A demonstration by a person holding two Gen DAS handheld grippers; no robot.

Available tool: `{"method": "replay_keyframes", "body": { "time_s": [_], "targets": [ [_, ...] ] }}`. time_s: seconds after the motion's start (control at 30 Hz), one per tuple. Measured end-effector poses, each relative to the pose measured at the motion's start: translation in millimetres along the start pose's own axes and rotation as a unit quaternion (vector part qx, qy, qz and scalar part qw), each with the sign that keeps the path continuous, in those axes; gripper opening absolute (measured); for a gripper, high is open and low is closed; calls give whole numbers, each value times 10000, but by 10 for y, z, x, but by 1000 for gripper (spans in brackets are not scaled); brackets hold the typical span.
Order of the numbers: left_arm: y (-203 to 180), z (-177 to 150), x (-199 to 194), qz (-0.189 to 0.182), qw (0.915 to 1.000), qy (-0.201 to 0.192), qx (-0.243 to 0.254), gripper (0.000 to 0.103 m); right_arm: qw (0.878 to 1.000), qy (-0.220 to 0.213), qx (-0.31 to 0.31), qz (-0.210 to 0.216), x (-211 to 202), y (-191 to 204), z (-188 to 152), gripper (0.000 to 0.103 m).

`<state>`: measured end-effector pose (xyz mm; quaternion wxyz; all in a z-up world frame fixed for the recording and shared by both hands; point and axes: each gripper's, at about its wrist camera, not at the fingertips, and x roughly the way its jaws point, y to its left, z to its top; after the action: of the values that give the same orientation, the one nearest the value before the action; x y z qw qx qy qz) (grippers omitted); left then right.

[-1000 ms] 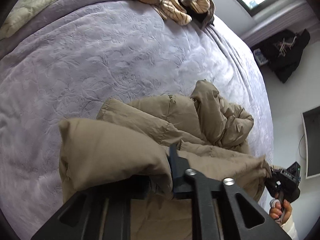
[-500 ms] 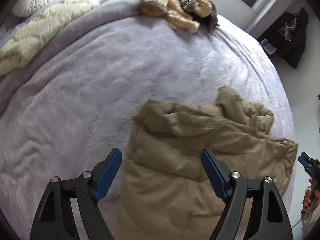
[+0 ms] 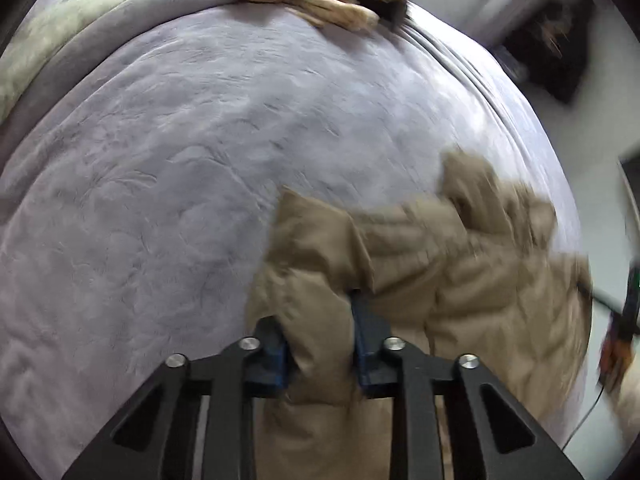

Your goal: Fold large clothes

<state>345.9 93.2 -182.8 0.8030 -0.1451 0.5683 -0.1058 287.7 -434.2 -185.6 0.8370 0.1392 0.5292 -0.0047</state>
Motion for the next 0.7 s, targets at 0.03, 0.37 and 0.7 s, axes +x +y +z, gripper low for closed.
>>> {"method": "replay_keyframes", "body": {
  "time_s": [0.03,0.37,0.7],
  "targets": [
    [67,56,41,-53,9995,-69,-310,24,9998,-35,-110,-172,38,49,50,14],
    [67,187,642,946,9929,-29,-716,25,9898,241,1382,-233,743,-266,155,19],
    [-167,147,-432,729,9928,-951,-27,25,9834,-654,1574,-624,-1,-310,58,24]
  ]
}}
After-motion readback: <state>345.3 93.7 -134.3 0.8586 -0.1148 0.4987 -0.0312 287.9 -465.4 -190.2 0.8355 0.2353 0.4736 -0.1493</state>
